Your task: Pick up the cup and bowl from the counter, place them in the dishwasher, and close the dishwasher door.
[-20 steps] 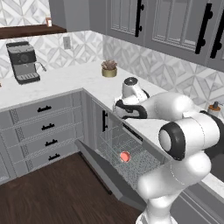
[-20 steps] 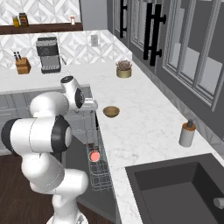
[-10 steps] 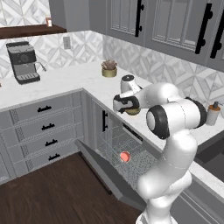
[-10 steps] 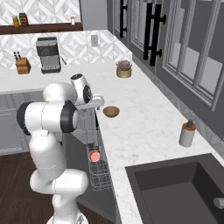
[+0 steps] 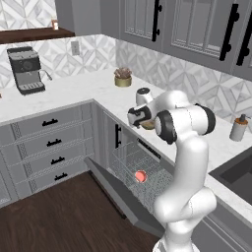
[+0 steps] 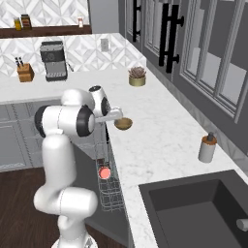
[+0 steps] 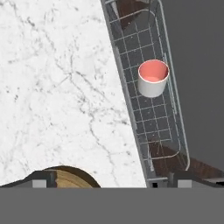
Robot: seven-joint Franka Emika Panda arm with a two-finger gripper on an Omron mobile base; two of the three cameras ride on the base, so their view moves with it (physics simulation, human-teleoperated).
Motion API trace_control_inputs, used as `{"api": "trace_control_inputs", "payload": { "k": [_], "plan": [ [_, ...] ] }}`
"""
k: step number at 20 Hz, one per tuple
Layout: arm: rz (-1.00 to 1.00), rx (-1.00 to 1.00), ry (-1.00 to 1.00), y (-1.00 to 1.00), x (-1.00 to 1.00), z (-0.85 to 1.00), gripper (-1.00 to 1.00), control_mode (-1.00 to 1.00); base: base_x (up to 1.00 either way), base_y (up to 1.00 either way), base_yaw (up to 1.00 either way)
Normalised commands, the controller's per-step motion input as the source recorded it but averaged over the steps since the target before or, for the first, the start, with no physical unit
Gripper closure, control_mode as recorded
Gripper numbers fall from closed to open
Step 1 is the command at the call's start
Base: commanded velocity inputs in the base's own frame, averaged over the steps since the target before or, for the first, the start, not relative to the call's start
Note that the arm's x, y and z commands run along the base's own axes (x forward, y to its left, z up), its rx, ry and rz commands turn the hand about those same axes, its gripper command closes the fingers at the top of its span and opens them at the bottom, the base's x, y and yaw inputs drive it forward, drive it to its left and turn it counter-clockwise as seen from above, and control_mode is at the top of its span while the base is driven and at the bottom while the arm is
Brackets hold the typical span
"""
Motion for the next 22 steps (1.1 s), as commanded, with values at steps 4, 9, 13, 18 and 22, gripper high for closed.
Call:
{"api": "trace_control_inputs", "payload": {
  "k": [4,9,13,18,22],
  "plan": [
    [0.00,0.00,0.04,-0.20,0.60,-0.28,-1.00,-1.00,0.00,0.00,0.00],
    [0.00,0.00,0.04,-0.09,0.56,-0.28,-1.00,-1.00,0.00,0.00,0.00],
    [0.00,0.00,0.07,-0.06,0.50,-0.37,-1.00,-1.00,0.00,0.00,0.00],
    [0.00,0.00,0.03,0.00,0.36,-0.29,-1.00,-1.00,0.00,0.00,0.00],
    [0.00,-0.02,0.01,0.00,0.16,-0.33,1.00,-1.00,0.00,0.00,0.00]
  ]
}}
